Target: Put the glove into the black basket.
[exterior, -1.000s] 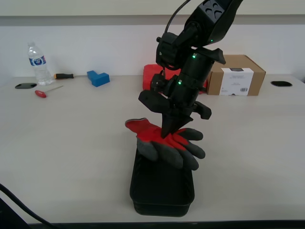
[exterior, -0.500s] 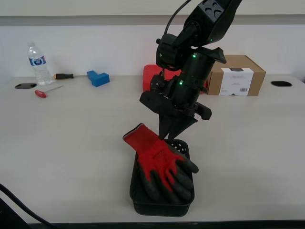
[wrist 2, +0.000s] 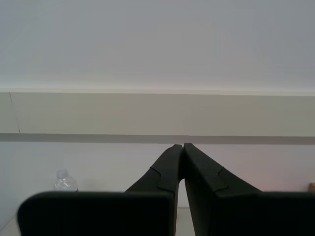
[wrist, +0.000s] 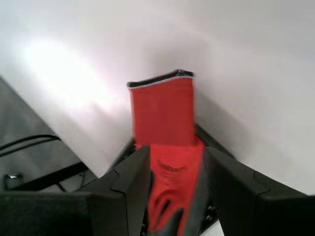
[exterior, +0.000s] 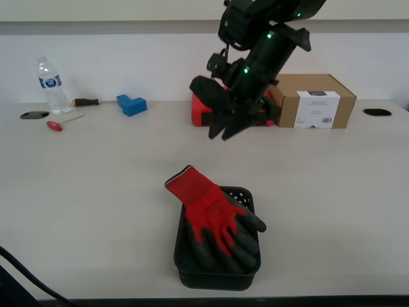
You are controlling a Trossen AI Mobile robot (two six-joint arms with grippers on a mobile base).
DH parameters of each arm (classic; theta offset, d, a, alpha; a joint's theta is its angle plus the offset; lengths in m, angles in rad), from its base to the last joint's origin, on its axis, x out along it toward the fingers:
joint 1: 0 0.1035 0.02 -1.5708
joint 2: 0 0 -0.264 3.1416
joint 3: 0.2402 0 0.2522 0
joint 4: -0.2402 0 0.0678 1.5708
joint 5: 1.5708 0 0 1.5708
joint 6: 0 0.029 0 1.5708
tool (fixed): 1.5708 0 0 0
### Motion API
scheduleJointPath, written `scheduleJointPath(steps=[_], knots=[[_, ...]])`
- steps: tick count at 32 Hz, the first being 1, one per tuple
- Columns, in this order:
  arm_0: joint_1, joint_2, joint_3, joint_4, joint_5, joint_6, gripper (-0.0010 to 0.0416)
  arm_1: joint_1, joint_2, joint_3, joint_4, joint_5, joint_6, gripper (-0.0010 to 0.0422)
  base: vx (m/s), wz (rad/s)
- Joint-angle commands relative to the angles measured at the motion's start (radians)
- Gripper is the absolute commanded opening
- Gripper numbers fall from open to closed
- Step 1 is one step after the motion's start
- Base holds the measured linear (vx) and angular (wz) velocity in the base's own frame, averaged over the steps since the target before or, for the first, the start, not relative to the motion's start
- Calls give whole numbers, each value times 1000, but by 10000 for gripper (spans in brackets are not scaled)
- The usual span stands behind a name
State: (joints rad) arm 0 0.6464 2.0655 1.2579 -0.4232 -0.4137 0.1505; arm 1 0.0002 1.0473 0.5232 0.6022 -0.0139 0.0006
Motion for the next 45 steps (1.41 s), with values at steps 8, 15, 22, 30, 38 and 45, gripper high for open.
scheduleJointPath(steps=[8,15,22,30,38,45], knots=[[-130,-138,-14,-1,52,-50,149,0,0,0,5,0,0,0,0,0],[-183,-165,-14,1,52,-76,149,0,0,0,5,0,0,0,0,0],[-182,-165,-14,4,52,-75,149,0,0,0,5,0,0,0,0,0],[-182,-165,-14,4,52,-75,150,0,0,0,5,0,0,0,0,0],[-182,-165,-14,4,52,-75,149,0,0,0,5,0,0,0,0,0],[-182,-165,-14,4,52,-76,150,0,0,0,5,0,0,0,0,0]])
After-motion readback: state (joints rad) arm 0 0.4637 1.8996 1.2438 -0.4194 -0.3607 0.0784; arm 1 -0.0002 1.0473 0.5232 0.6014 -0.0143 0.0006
